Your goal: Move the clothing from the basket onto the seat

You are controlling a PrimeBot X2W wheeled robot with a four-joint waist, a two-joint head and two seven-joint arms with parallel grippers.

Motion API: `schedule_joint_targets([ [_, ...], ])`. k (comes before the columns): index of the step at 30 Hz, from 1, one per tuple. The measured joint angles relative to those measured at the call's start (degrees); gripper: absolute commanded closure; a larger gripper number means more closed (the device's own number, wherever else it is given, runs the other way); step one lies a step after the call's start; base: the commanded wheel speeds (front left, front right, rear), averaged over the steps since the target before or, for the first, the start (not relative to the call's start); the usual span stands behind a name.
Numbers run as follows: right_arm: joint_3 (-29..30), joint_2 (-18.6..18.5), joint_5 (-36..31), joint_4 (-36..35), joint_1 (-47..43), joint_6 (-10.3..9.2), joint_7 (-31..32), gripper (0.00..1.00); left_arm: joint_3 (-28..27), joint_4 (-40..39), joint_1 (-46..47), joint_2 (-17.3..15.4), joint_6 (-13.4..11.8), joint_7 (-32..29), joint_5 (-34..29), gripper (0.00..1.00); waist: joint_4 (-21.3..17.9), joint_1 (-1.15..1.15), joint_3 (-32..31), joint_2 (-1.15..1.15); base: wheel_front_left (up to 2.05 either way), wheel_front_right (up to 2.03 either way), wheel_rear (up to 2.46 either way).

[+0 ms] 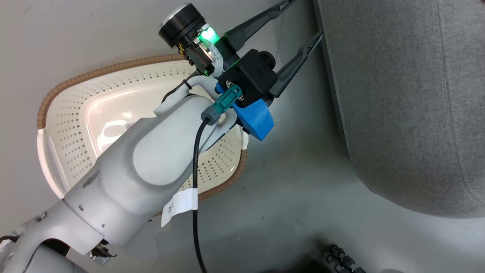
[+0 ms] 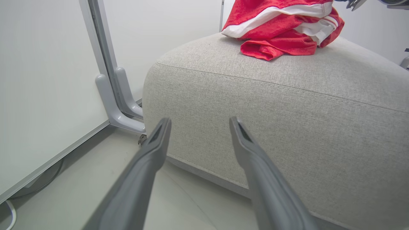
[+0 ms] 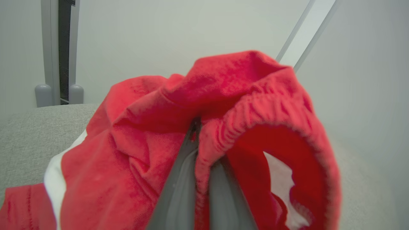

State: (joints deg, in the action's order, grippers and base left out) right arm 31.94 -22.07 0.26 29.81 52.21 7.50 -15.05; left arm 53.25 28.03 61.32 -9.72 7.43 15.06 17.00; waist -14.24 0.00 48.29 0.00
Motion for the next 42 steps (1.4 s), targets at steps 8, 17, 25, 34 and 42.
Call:
schedule_joint_targets([
  [8,0.2,3.1,0.5,-3.7,-5.9,-0.01,0.0,0.0,-1.2,-0.5,-2.3,-0.1,-0.3,0.0,0.2,0.0,-0.6,0.0,-3.7,0.0,0.0,0.0,0.0],
  [17,-1.9,7.3,-0.1,-10.2,-19.6,-0.01,0.0,0.0,-5.9,-2.9,-9.6,0.7,-1.3,0.0,1.4,0.0,-0.8,0.0,-11.7,0.0,0.0,0.0,0.0],
  [25,-7.3,8.3,1.0,-14.2,-26.9,-0.01,0.0,0.0,-14.1,-6.6,-18.3,1.5,-3.0,0.0,1.4,0.0,0.3,-0.01,-19.9,0.0,0.0,0.0,0.0],
  [34,-17.0,10.0,1.4,-18.0,-30.7,-0.01,0.0,0.0,-23.6,-9.8,-28.1,2.8,-3.4,0.0,-1.6,0.0,4.2,-0.01,-27.6,0.0,0.0,0.0,0.0],
  [42,-23.8,11.5,1.8,-18.3,-32.6,-0.01,0.0,0.0,-32.8,-13.0,-36.2,4.3,-3.4,0.0,-4.3,0.0,8.9,-0.01,-33.3,0.0,0.0,0.0,0.0],
])
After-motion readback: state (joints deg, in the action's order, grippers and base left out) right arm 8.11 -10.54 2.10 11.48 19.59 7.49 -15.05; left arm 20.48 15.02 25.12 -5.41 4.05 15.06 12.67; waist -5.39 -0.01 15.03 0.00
